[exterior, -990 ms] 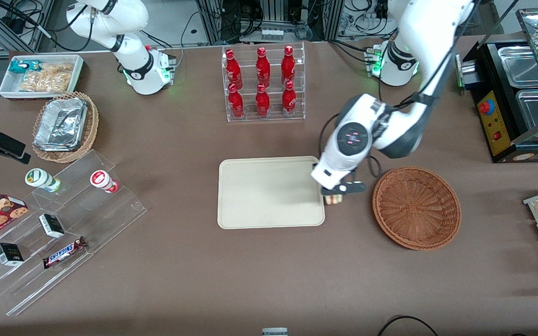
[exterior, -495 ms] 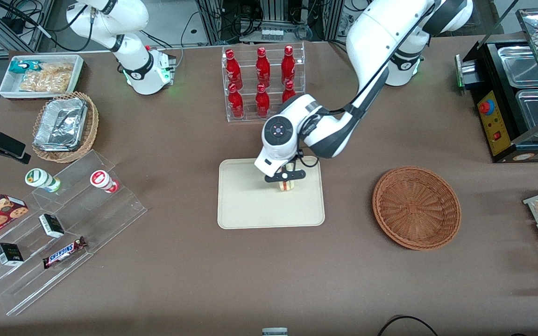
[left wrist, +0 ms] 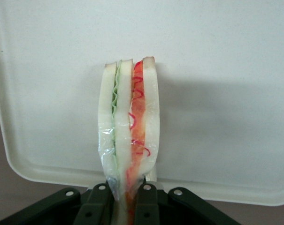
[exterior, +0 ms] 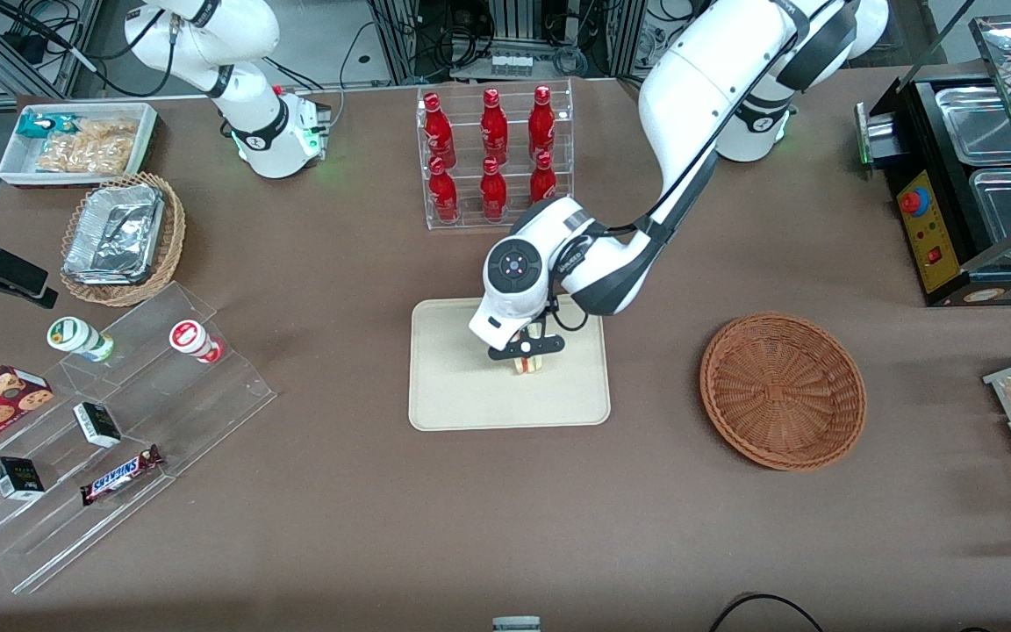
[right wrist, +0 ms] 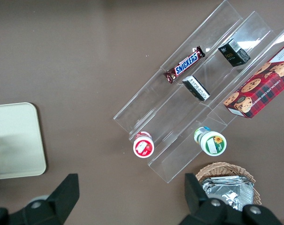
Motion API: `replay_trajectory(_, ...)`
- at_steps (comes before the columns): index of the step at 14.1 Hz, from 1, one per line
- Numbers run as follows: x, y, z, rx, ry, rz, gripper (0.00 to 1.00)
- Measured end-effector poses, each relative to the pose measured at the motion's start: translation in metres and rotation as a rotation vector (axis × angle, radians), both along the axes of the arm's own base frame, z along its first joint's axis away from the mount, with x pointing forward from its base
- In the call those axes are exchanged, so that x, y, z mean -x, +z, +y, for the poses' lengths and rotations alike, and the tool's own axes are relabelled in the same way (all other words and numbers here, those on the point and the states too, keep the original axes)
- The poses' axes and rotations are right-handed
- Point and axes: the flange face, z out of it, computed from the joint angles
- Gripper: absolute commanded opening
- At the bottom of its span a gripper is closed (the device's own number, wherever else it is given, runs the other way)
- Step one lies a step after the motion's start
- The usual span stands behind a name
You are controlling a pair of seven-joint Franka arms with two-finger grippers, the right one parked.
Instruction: Place sandwich from basket to tray
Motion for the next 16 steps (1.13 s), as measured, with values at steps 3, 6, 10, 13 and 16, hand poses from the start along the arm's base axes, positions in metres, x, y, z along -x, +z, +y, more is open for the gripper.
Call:
replay_trajectory(3,-0.003,-0.007,-0.001,0.001,0.004,0.004,0.85)
replay_trajectory(6,-0.011,0.000,0.001,0.008,0.016,-0.010,0.99)
replay_trajectory(10,-0.041,0.027,0.023,-0.008,0.072,-0.060,1.00)
replay_trajectory(13,-0.069,0.071,0.066,-0.063,0.138,-0.089,1.00)
replay_trajectory(16,-0.109,0.125,0.156,-0.120,0.244,-0.060,1.00)
